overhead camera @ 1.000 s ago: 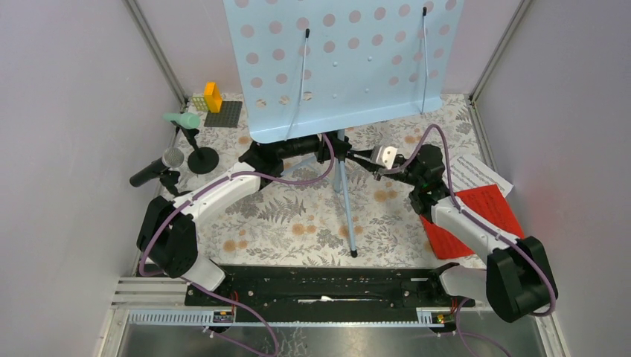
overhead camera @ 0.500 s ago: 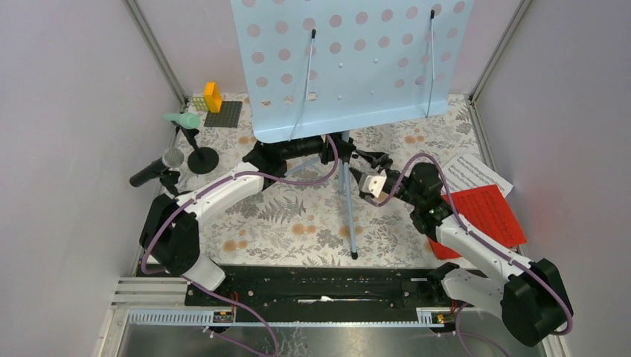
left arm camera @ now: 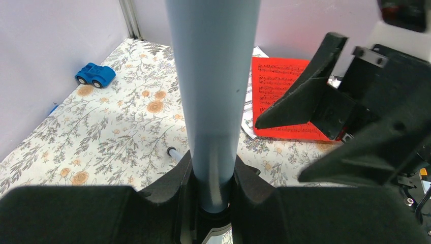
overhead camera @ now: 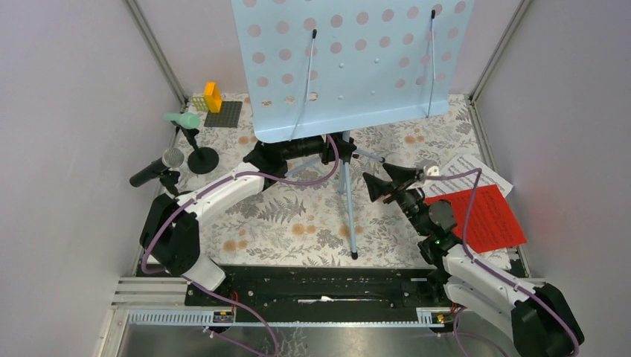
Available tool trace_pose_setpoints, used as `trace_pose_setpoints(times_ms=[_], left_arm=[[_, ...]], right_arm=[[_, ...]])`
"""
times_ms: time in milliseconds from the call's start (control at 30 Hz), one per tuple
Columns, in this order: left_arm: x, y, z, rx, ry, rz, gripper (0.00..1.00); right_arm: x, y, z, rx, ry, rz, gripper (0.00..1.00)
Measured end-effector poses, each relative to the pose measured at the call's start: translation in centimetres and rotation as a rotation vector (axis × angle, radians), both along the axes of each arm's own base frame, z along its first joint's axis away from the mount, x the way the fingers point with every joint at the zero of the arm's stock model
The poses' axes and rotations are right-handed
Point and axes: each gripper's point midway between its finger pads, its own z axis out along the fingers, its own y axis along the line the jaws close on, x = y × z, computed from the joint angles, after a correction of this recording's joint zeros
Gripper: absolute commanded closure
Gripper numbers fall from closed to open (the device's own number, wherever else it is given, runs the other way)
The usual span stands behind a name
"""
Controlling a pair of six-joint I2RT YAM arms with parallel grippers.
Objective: Pack up the instrument practice props
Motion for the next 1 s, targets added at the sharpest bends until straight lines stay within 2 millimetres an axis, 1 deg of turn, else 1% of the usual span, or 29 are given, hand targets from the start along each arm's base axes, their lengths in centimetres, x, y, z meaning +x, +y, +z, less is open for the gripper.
trace_pose_setpoints(times_ms=[33,133,200,233,300,367,433,500,533,667,767,833,900,1000], left_arm=[[0.0,0.0,0.0,0.0,0.0,0.0,1.0],[0.0,0.0,0.0,0.0,0.0,0.001,1.0],[0.0,0.0,0.0,0.001,0.0,0.001,1.0],[0.0,0.0,0.0,0.001,0.0,0.001,1.0],[0.0,0.0,0.0,0.001,0.0,0.001,1.0],[0.0,0.0,-0.1,0.003,0.001,0.003,1.0],[0.0,0.0,0.0,0.009,0.001,0.002,1.0],[0.0,0.0,0.0,0.017,0.001,-0.003,1.0],[0.0,-0.1,0.0,0.02,0.0,-0.006,1.0],[-0.1,-0.5,0.0,0.033,0.005,-0.033,1.0],[0.0,-0.9,0.0,0.036,0.007,-0.044,1.0],[0.0,-0.9,0.0,0.036,0.007,-0.044,1.0],[0.0,-0.9,0.0,0.034,0.006,-0.043,1.0],[0.0,-0.9,0.0,0.023,0.008,-0.04,1.0]], right_arm=[[0.4,-0.6,-0.1,0.087,0.082,-0.038,0.22],[1.6,-1.8,-1.0,0.278,0.32,-0.14,0.19],[2.2,-2.0,-0.7,0.374,0.435,-0.182,0.2],[2.4,-2.0,-0.2,0.426,0.491,-0.194,0.22],[2.5,-1.7,1.0,0.518,0.577,-0.193,0.26],[2.5,-1.1,2.1,0.602,0.656,-0.178,0.35],[2.5,-0.5,2.5,0.674,0.734,-0.163,0.43],[2.5,0.0,2.0,0.738,0.815,-0.155,0.47],[2.5,0.3,1.4,0.767,0.864,-0.156,0.48],[2.7,1.7,-1.4,0.838,1.035,-0.166,0.49],[2.9,2.8,-3.0,0.876,1.136,-0.157,0.48],[2.9,3.4,-3.5,0.899,1.183,-0.144,0.47],[2.9,3.8,-3.4,0.926,1.209,-0.126,0.46],[2.8,3.7,-3.1,0.951,1.215,-0.123,0.45]])
